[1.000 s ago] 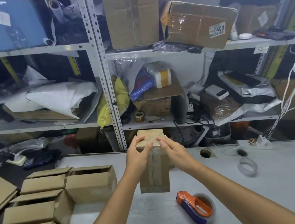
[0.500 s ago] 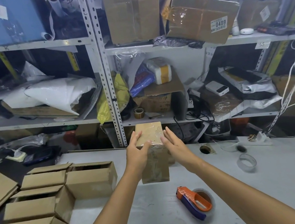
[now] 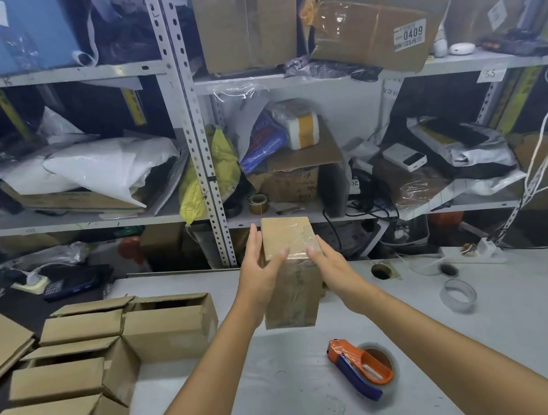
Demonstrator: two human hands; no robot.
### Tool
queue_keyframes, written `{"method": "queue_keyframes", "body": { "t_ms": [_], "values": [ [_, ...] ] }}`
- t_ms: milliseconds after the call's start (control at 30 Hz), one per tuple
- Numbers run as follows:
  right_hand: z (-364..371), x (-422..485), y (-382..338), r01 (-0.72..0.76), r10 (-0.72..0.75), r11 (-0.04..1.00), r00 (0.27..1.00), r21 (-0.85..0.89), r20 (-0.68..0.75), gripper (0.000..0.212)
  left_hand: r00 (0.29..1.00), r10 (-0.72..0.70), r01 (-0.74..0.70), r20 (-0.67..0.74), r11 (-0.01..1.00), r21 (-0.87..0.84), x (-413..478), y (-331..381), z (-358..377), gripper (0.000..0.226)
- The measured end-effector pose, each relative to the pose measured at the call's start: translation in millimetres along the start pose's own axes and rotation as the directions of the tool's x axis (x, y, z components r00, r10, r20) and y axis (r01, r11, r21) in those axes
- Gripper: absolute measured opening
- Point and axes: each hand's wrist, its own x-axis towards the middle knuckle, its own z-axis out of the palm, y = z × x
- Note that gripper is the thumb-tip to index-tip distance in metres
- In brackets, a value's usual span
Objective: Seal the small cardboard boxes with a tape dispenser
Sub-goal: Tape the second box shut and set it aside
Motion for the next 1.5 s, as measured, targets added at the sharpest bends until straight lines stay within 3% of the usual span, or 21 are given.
{"method": "queue_keyframes", "body": {
  "t_ms": [100,233,333,567,733,933,1100,1200,1300,1433,1500],
  "values": [
    [-3,4,1,-0.049,0.049,0.998,0.999,0.031,-0.002,0.062,0.996,-0.094,0.093,-0.006,0.991,-0.097,6,0,-7,0.057],
    [4,1,-2,-0.051,0.051,0.999,0.999,0.004,-0.001,0.042,0.989,-0.151,0.151,0.005,0.988,-0.037,5,-7,-3,0.048],
    [16,-5,-6,-0.001,0.001,1.0,1.0,-0.01,-0.001,0.042,0.987,-0.153,0.155,-0.042,0.986,0.056,6,-11,2,0.057],
    [18,-6,-7,0.017,-0.013,0.998,0.998,-0.06,0.059,0.054,0.987,-0.146,0.15,-0.063,0.987,0.059,4,-18,-2,0.075],
    [7,-5,-7,0.003,0.003,0.998,0.995,-0.06,0.097,0.068,0.979,-0.173,0.172,-0.108,0.985,-0.022,5,-19,0,0.065],
    [9,-6,-10,0.013,-0.009,0.999,0.996,-0.04,0.085,0.061,0.981,-0.18,0.177,-0.069,0.983,-0.038,4,-20,8,0.077],
    [7,-3,-2,0.023,-0.016,0.998,0.993,-0.061,0.117,0.082,0.986,-0.153,0.153,-0.064,0.988,-0.017,8,-17,8,0.08],
    [6,-4,-1,0.017,-0.013,0.999,0.996,-0.039,0.092,0.069,0.985,-0.164,0.163,-0.046,0.986,-0.027,7,-17,12,0.072],
    [4,-4,1,-0.01,0.01,1.0,0.998,0.0,0.057,0.056,0.982,-0.187,0.187,0.011,0.982,-0.005,6,-17,13,0.077],
    [-7,1,4,-0.112,0.113,0.992,0.993,0.061,-0.022,0.042,0.977,-0.184,0.174,0.106,0.98,0.093,6,-18,8,0.094],
    [-11,2,0,-0.2,0.204,0.97,0.979,0.14,-0.021,0.038,0.982,-0.146,0.129,0.122,0.982,0.137,3,-19,8,0.088]
  ]
}}
